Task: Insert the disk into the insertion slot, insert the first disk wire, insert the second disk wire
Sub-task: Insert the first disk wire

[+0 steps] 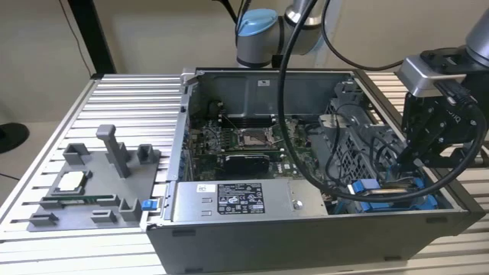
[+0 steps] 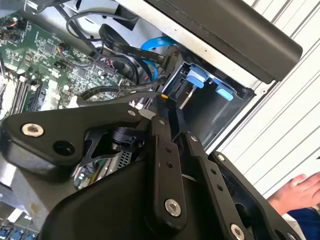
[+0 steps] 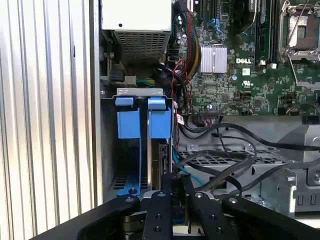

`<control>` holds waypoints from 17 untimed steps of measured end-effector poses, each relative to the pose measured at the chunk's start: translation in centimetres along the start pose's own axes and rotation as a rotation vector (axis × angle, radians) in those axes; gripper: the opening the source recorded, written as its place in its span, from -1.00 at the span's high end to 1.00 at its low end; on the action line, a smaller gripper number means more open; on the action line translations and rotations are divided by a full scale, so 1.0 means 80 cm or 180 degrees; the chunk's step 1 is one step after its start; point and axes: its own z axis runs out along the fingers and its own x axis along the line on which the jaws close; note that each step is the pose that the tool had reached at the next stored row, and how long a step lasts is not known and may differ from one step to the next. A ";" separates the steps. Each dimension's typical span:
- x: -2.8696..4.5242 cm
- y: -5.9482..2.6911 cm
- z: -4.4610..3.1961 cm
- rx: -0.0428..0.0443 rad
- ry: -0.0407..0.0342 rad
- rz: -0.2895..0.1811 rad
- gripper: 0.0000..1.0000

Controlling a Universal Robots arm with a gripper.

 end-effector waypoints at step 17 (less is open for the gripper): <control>0.0011 -0.009 0.0136 -0.0029 0.0035 0.0051 1.00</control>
